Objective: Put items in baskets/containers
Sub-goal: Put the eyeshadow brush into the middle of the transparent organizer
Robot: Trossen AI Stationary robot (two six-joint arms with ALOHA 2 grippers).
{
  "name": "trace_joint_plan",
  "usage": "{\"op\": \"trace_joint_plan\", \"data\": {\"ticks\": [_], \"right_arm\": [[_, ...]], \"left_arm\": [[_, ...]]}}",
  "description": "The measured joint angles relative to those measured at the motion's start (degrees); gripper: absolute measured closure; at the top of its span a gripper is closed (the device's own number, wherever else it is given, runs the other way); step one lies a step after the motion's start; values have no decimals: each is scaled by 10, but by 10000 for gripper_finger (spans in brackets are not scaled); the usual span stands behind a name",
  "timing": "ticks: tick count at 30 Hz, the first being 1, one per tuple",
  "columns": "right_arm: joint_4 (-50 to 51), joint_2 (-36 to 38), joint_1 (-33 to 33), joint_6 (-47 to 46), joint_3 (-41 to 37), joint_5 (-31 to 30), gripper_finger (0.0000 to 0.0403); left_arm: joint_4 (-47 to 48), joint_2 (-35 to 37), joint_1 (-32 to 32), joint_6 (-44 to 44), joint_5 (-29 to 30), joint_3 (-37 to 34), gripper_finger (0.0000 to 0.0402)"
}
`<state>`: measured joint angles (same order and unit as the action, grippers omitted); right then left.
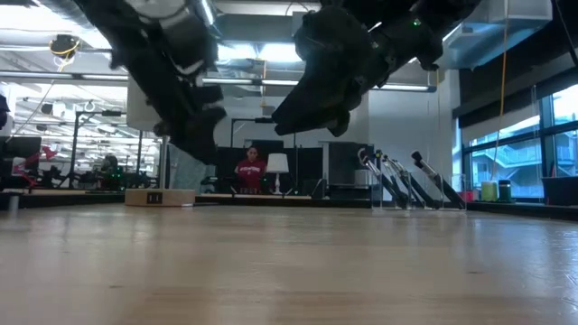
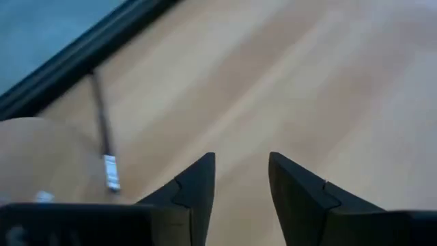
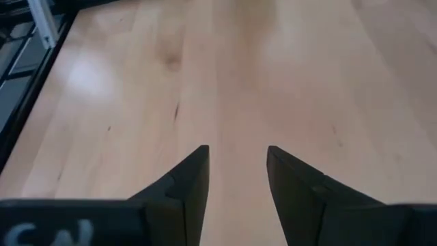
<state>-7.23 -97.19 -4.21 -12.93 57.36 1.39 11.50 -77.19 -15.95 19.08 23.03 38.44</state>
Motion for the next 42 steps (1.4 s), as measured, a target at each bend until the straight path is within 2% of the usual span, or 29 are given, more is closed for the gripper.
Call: {"op": "trace_joint_plan", "data": {"ticks": [4, 8, 12, 20, 24, 29, 35, 42], "right_arm": [[21, 0, -14, 2, 0, 2, 256], [36, 0, -20, 15, 0, 3, 256], [39, 0, -19, 16, 0, 2, 256], [84, 0, -20, 13, 0, 2, 256], [89, 0, -20, 12, -1, -3, 256], [93, 1, -21, 11, -3, -3, 256], [95, 1, -30, 14, -4, -3, 256], [101, 1, -35, 16, -4, -3, 256]], "left_arm": [[-9, -44, -66, -21, 3, 14, 263], [-9, -92, -104, -34, 6, 46, 264], [-9, -139, -115, -38, 8, 89, 267], [11, -233, -117, -61, 101, 160, 268], [55, -276, -129, -73, 120, 203, 267], [102, -302, -159, -73, 108, 245, 267], [122, -302, -208, -73, 36, 259, 268], [156, -302, -236, -78, 29, 259, 270]]}}
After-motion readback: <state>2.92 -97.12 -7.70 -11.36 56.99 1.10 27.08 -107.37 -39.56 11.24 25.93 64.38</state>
